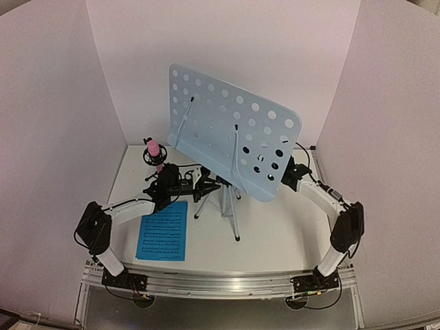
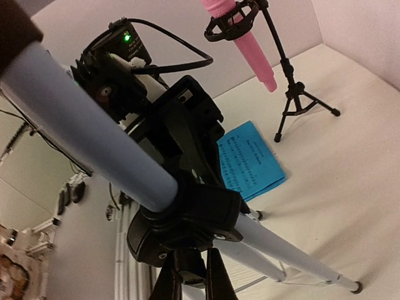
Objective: Set up the instrument practice props
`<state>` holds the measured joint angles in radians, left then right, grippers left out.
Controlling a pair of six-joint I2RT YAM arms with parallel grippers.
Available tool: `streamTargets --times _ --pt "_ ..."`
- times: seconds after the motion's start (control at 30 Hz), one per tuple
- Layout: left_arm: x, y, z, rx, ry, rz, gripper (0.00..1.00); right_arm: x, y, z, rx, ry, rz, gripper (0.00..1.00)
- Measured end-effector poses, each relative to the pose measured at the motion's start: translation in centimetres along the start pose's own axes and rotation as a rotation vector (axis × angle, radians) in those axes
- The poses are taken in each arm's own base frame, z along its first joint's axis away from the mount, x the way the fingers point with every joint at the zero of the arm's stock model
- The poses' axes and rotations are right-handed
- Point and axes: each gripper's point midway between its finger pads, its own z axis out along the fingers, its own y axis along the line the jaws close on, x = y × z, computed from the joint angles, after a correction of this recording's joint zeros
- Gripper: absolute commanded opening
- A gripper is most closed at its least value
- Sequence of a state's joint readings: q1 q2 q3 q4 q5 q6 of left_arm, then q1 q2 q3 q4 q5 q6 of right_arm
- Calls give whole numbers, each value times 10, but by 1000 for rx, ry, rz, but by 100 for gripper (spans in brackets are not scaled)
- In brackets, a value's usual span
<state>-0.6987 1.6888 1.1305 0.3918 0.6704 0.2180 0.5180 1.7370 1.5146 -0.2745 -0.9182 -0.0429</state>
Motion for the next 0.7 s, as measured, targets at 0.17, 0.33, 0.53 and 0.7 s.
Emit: streamTargets --times 0.17,0.33,0.53,0.7 --pt "0 0 0 1 0 1 0 2 1 0 -56 5 210 0" --pt "0 0 0 -1 0 1 0 1 1 1 -129 27 435 0" --pt "1 4 -3 -9 3 -1 0 -1 0 4 -170 58 703 0" --pt "1 4 -3 -10 4 -1 0 -2 1 4 -172 71 851 11"
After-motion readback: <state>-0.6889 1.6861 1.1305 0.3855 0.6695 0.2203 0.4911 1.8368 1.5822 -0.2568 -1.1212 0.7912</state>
